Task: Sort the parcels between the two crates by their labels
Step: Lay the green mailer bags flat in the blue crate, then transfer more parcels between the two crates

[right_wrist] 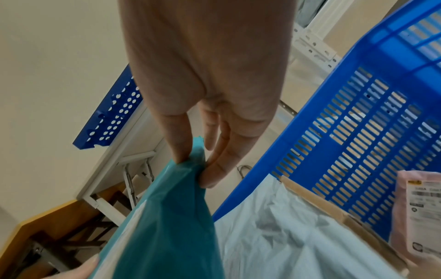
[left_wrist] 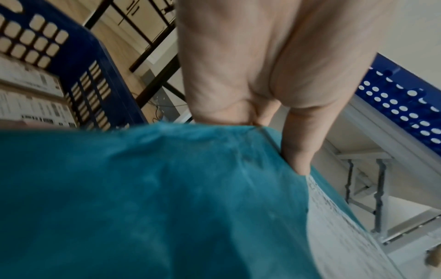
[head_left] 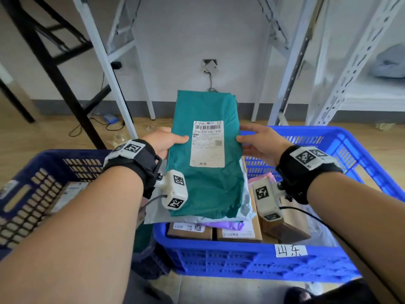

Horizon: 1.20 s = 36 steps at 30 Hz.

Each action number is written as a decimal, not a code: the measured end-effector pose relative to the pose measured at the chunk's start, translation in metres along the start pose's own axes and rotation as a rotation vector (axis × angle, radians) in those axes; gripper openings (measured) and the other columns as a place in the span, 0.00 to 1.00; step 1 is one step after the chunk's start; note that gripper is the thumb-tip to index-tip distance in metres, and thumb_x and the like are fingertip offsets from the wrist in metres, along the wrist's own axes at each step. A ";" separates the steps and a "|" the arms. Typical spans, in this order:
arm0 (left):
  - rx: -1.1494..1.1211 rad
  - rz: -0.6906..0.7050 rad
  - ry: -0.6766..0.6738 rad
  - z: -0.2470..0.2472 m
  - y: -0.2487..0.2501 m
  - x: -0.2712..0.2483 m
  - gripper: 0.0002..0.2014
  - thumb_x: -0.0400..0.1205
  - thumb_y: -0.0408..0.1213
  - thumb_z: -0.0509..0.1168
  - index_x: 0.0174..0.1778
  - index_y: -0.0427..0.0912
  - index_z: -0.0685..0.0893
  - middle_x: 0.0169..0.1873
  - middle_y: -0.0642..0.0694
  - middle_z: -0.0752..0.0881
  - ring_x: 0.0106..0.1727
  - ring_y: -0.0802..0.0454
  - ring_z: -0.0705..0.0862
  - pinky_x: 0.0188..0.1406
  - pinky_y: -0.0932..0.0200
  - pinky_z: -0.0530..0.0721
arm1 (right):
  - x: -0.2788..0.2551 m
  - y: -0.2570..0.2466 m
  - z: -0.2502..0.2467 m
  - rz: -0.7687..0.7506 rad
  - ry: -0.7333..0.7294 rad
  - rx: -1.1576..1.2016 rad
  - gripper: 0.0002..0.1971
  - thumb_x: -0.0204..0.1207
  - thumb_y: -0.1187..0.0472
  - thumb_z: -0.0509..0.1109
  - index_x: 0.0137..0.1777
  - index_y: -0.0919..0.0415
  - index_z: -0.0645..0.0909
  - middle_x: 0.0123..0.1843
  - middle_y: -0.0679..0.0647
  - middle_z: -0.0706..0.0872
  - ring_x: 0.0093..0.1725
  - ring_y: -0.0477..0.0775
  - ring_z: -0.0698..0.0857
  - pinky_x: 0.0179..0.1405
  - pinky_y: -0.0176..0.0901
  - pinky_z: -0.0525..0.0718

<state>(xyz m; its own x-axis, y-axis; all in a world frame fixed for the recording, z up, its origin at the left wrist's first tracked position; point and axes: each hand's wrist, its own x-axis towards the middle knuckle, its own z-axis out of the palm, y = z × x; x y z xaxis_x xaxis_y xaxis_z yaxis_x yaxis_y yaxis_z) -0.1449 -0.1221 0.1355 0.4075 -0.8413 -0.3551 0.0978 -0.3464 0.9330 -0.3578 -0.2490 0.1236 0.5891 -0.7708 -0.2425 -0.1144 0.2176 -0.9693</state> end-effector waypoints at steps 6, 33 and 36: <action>0.354 -0.043 0.170 -0.020 -0.025 0.012 0.17 0.77 0.25 0.71 0.62 0.31 0.82 0.59 0.39 0.87 0.54 0.42 0.87 0.59 0.47 0.84 | 0.009 0.021 0.020 0.096 -0.024 -0.061 0.23 0.78 0.76 0.67 0.72 0.64 0.72 0.49 0.64 0.88 0.38 0.55 0.91 0.45 0.44 0.91; 0.687 0.090 -0.010 0.131 -0.002 0.079 0.08 0.80 0.30 0.63 0.48 0.35 0.87 0.37 0.41 0.85 0.36 0.46 0.80 0.30 0.62 0.76 | 0.063 0.096 -0.118 0.281 0.218 -1.068 0.10 0.77 0.63 0.68 0.53 0.67 0.86 0.41 0.60 0.84 0.41 0.58 0.82 0.47 0.49 0.85; 0.613 0.024 0.040 0.132 -0.011 0.093 0.06 0.80 0.30 0.62 0.44 0.37 0.86 0.35 0.42 0.84 0.30 0.51 0.79 0.27 0.64 0.74 | 0.082 0.121 -0.125 0.286 0.199 -1.143 0.12 0.76 0.62 0.70 0.56 0.65 0.86 0.52 0.60 0.86 0.54 0.60 0.85 0.51 0.45 0.80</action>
<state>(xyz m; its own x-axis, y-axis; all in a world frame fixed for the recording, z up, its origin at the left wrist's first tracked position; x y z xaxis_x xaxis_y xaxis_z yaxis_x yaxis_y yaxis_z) -0.2279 -0.2509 0.0842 0.4384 -0.8394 -0.3211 -0.4469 -0.5136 0.7324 -0.4229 -0.3609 -0.0191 0.3042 -0.8821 -0.3597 -0.9259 -0.1849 -0.3295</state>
